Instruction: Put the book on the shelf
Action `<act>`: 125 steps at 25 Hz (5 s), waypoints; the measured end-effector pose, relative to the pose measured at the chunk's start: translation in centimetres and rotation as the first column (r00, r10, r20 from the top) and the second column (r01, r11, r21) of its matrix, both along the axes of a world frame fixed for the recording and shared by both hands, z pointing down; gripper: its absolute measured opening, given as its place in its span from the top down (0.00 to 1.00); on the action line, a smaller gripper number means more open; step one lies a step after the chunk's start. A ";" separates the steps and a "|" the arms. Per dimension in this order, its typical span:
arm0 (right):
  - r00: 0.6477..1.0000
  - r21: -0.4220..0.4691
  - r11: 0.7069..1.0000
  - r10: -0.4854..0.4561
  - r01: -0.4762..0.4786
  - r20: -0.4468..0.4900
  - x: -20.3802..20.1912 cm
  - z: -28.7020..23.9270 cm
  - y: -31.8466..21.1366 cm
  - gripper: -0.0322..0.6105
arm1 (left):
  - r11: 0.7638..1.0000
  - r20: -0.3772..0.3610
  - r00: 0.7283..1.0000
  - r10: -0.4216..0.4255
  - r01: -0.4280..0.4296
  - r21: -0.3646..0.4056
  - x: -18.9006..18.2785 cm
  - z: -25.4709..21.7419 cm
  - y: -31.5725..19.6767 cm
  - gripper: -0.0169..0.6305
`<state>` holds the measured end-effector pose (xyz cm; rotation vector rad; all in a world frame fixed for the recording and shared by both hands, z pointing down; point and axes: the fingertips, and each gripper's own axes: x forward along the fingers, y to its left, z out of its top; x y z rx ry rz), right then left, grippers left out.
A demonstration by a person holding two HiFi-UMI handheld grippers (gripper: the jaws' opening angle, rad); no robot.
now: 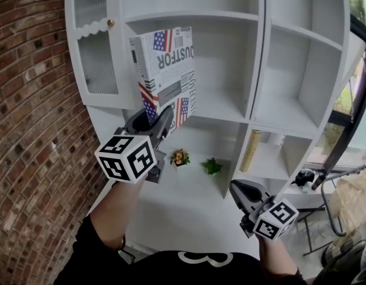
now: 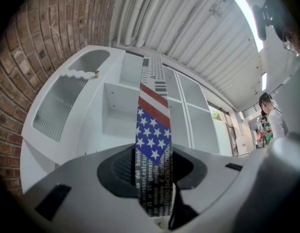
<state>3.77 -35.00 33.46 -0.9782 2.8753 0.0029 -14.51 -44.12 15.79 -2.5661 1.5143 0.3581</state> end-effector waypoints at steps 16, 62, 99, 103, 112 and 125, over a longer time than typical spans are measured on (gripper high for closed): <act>0.999 -0.038 0.999 0.026 -0.028 -0.041 0.8 2.3 -0.4 0.93 | 0.998 0.041 0.998 -0.052 0.053 -0.023 2.0 0.1 -7.4 0.75; 0.997 -0.111 0.992 0.051 -0.057 -0.059 1.0 4.5 -4.0 0.93 | 0.967 0.161 0.978 -0.136 0.166 -0.195 2.4 1.5 -18.1 0.53; 0.993 -0.079 0.992 -0.096 0.101 0.072 -3.0 0.9 2.4 0.93 | 0.866 -0.117 0.910 0.398 -0.415 -0.279 6.7 16.4 9.9 0.97; 0.991 -0.088 0.992 -0.081 0.090 0.102 -2.6 1.3 2.4 0.93 | 0.847 -0.170 0.893 0.417 -0.450 -0.283 7.1 17.0 10.7 0.97; 0.993 -0.068 0.995 -0.061 0.068 0.101 -2.0 1.4 2.8 0.94 | 0.842 -0.150 0.885 0.440 -0.465 -0.274 8.2 17.2 11.7 0.97; 0.996 -0.061 0.996 -0.063 0.067 0.062 -1.6 1.9 2.9 0.94 | 0.839 -0.087 0.889 0.450 -0.454 -0.299 9.6 18.3 11.9 0.97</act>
